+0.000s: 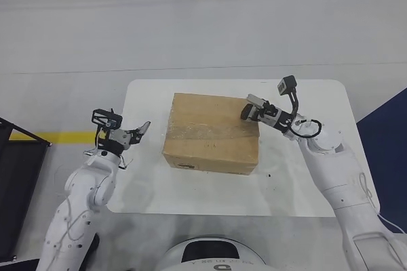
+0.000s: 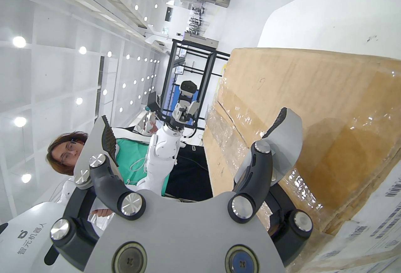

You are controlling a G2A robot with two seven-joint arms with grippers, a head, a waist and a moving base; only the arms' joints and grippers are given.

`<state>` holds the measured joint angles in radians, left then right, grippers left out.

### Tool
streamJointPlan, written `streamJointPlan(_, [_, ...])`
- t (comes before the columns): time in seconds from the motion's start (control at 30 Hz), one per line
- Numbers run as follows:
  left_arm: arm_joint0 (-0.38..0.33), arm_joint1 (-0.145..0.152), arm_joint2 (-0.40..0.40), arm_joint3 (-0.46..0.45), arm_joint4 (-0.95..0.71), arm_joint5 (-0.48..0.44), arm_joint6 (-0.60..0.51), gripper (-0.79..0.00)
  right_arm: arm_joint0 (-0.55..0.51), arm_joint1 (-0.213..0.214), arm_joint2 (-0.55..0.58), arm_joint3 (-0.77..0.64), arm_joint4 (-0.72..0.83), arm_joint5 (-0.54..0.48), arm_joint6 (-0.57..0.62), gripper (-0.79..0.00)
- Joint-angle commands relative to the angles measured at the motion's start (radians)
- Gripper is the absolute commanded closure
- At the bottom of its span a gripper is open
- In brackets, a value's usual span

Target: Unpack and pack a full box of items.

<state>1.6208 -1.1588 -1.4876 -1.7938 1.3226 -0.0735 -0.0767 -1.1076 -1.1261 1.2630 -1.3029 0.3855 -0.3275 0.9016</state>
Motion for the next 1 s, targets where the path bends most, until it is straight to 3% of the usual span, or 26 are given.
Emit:
streamJointPlan(0.0, [0.0, -0.003, -0.002, 0.013, -0.034, 0.017, 0.039, -0.785, 0.0, 0.0, 0.0, -0.001, 0.001, 0.0, 0.001, -0.785])
streamJointPlan(0.43, [0.001, -0.003, 0.0, 0.01, -0.039, 0.013, 0.04, -0.785, 0.0, 0.0, 0.0, -0.001, 0.001, 0.0, 0.001, -0.785])
streamJointPlan(0.6, [0.01, 0.001, -0.08, 0.02, -0.34, -0.145, -0.077, -0.785, 0.0, 0.0, 0.0, -0.001, 0.001, 0.0, 0.001, -0.785])
streamJointPlan(0.7, [0.003, 0.007, -0.137, 0.059, -0.667, -0.275, -0.265, -0.785, 0.0, 0.0, 0.0, -0.001, 0.001, 0.0, 0.001, -0.785])
streamJointPlan(0.8, [-0.044, 0.017, -0.173, 0.142, -1.123, -0.354, -0.588, -0.785, 0.0, 0.0, 0.0, -0.001, 0.001, 0.0, 0.001, -0.785])
streamJointPlan(0.9, [-0.132, 0.036, -0.209, 0.267, -1.528, -0.322, -0.965, -0.785, 0.0, 0.0, 0.0, -0.001, 0.001, 0.0, 0.001, -0.785])
streamJointPlan(0.93, [-0.162, 0.04, -0.207, 0.313, -1.616, -0.294, -1.068, -0.739, 0.0, 0.0, 0.0, -0.001, 0.001, 0.0, 0.001, -0.785])
streamJointPlan(0.97, [-0.194, 0.044, -0.201, 0.365, -1.684, -0.252, -1.156, -0.643, 0.0, 0.0, 0.0, -0.001, 0.001, 0.0, 0.001, -0.785])
